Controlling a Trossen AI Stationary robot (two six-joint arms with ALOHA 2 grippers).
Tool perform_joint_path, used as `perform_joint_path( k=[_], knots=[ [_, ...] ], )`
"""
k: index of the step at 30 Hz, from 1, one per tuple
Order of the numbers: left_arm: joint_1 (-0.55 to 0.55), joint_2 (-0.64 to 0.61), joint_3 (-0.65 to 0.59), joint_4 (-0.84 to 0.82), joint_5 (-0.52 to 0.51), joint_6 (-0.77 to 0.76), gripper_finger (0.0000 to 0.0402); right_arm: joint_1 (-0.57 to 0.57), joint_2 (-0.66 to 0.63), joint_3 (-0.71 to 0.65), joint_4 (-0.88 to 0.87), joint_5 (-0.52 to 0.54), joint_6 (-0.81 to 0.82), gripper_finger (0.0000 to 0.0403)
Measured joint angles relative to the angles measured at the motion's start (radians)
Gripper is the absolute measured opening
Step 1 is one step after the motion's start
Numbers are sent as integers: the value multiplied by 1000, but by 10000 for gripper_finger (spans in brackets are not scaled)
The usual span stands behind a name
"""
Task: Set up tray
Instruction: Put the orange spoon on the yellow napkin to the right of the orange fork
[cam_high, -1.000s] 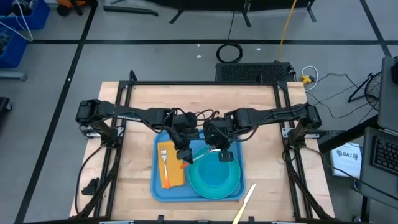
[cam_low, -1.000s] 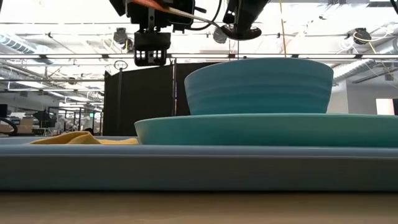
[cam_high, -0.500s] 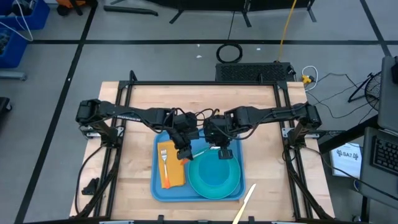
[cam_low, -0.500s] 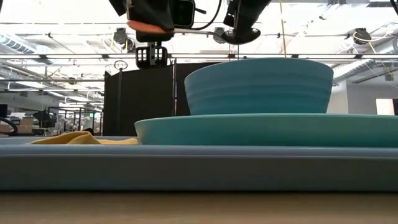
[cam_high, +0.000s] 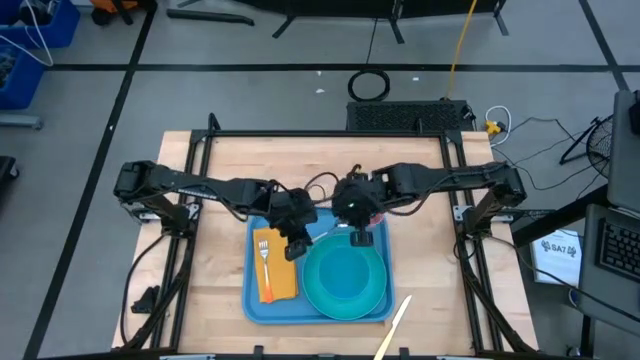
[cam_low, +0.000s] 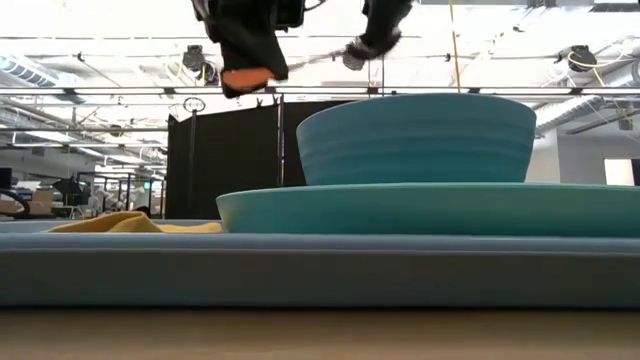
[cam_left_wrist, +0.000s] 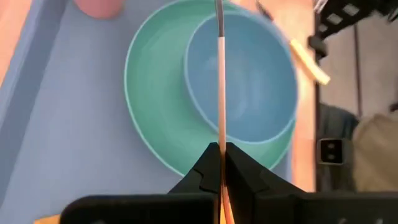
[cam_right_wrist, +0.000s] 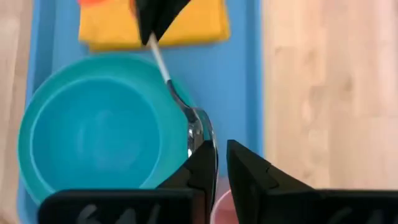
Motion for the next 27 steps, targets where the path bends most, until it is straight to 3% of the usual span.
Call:
perform_joint_path(
  k=[6,12,17,21,25,27],
  knots=[
    [-27,-89,-68,1,-95,-70,6,-3,-118,0,62,19,-8,47],
    [-103,-226,-266,221,-276,-257,6,0,-239,0,115,86,-22,45],
    [-226,-326,-539,576,-543,-607,6,4,-348,-71,264,117,-85,44],
    [-382,-324,-747,905,-808,-922,6,4,-436,-195,461,116,-154,43],
    [-533,-270,-820,957,-1018,-1192,6,4,-508,-334,657,115,-221,42],
    [-581,-222,-807,955,-1051,-1290,6,4,-539,-403,745,113,-250,41]
  ],
)
